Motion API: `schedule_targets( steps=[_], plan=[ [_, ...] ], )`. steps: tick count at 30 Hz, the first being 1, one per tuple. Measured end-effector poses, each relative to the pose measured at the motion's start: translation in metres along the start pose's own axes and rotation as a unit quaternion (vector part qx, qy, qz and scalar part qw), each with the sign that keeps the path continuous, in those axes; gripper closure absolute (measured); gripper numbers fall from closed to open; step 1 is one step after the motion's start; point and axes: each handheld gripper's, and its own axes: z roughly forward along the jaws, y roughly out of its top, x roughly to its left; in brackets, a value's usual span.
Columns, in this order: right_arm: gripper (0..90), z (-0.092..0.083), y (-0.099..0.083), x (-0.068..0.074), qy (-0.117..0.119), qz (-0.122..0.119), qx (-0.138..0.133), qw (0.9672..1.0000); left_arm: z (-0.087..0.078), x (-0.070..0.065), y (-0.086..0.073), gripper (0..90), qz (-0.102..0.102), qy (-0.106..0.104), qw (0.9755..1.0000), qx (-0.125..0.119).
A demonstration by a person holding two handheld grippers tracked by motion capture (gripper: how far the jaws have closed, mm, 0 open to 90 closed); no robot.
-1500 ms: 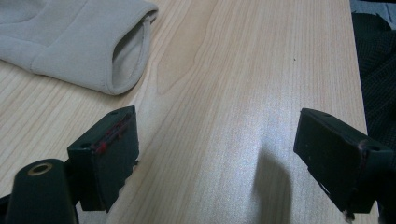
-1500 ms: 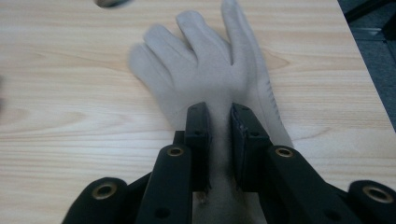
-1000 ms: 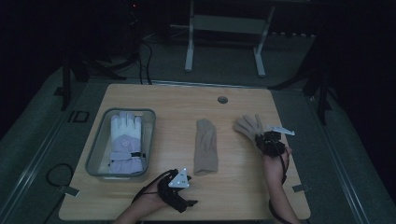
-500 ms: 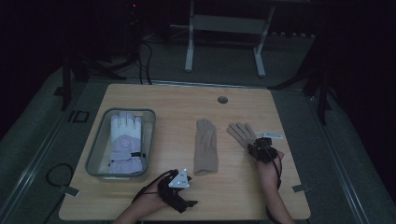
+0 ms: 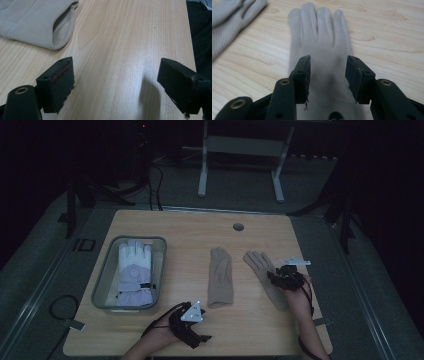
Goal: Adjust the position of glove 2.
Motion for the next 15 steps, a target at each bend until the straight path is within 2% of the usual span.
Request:
schedule_targets(
  steps=[2, 6, 9, 13, 15],
  plan=[
    [57.4, 0.000, 0.000, -0.004, -0.004, -0.007, 0.006, 1.0000, 0.001, 0.000, 0.000, 14.4, -0.001, 0.000, 1.0000, 0.002],
    [54.5, 0.002, 0.001, -0.012, 0.040, -0.013, 0.007, 0.9991, 0.001, 0.000, 0.000, 14.3, 0.001, -0.001, 1.0000, 0.002],
    [52.1, 0.007, 0.000, -0.011, 0.056, -0.031, 0.008, 0.9979, 0.001, 0.000, 0.000, 14.3, 0.000, -0.002, 1.0000, 0.002],
    [53.8, 0.015, -0.002, -0.012, 0.059, -0.045, 0.001, 0.9973, 0.001, 0.001, -0.001, 14.4, 0.001, -0.003, 1.0000, 0.001],
    [55.8, 0.020, -0.005, -0.014, 0.060, -0.045, 0.006, 0.9972, 0.001, 0.001, -0.001, 14.4, 0.001, -0.003, 1.0000, 0.001]
  ],
)
